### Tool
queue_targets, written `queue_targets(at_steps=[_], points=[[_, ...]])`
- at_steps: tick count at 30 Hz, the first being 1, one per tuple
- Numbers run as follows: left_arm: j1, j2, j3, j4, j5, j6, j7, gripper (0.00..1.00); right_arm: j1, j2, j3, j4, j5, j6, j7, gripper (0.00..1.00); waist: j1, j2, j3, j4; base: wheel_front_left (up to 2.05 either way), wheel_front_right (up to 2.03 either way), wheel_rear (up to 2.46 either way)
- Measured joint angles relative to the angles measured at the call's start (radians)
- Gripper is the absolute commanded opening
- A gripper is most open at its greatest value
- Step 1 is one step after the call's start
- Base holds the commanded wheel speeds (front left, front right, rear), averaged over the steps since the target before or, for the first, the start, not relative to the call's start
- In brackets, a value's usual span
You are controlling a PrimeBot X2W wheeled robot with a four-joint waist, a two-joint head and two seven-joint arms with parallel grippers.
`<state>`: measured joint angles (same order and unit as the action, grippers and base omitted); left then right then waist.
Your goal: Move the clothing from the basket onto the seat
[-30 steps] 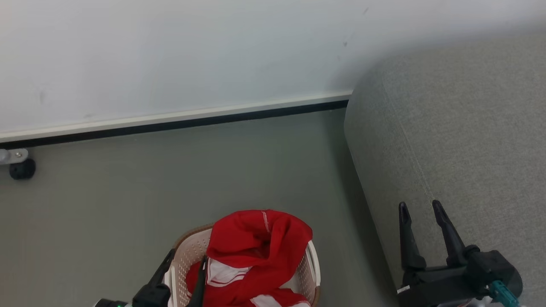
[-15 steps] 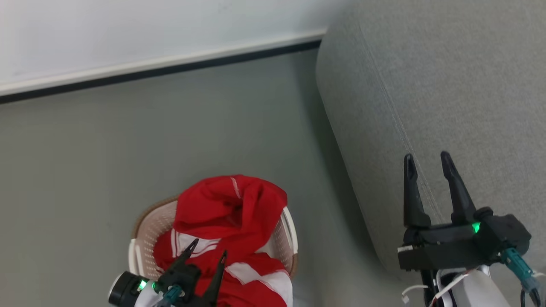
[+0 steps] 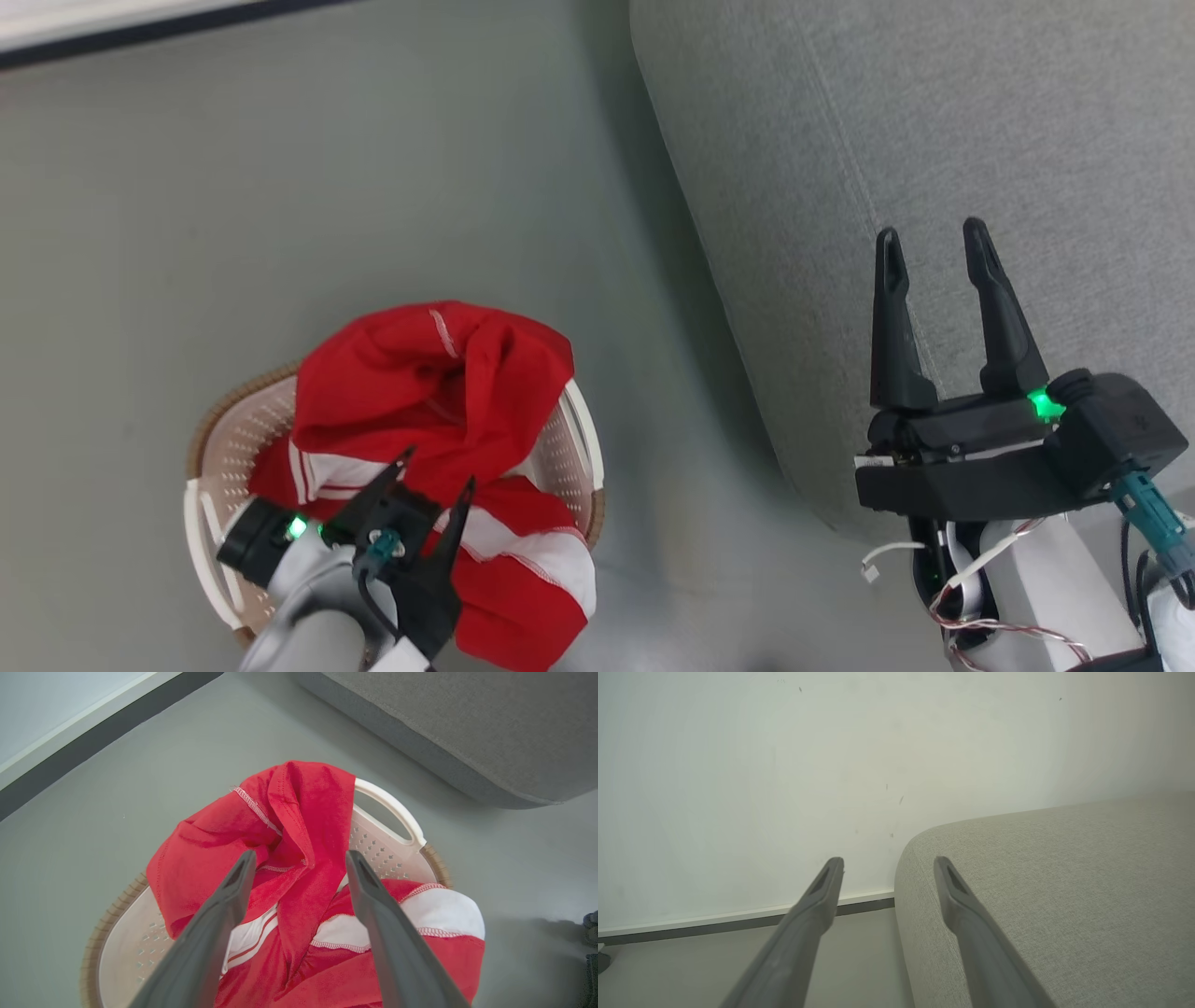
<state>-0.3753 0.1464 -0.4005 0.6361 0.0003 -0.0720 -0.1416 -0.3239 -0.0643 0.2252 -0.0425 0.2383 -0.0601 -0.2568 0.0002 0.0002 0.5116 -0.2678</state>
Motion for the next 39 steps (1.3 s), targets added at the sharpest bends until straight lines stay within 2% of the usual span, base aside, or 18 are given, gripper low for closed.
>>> queue_targets(at_steps=[23, 31, 39], points=[[-0.306, 0.086, -0.019, 0.106, 0.086, -0.018, 0.050, 1.00, -0.174, 0.009, 0.019, -0.070, 0.004, 0.003, 0.000, 1.00, 0.0000, -0.0001, 0.312, -0.054, 0.00, 0.00, 0.00], [-0.365, 0.082, -0.038, 0.146, 0.099, -0.025, 0.052, 1.00, -0.219, 0.011, 0.019, -0.058, 0.009, -0.001, 0.000, 1.00, 0.0000, -0.0001, 0.408, -0.066, 0.00, 0.00, 0.00], [-0.387, 0.081, -0.054, 0.202, 0.121, -0.026, 0.046, 1.00, -0.244, 0.011, 0.040, -0.048, 0.027, -0.011, 0.000, 1.00, -0.0001, -0.0001, 0.453, -0.073, 0.00, 0.00, 0.00]])
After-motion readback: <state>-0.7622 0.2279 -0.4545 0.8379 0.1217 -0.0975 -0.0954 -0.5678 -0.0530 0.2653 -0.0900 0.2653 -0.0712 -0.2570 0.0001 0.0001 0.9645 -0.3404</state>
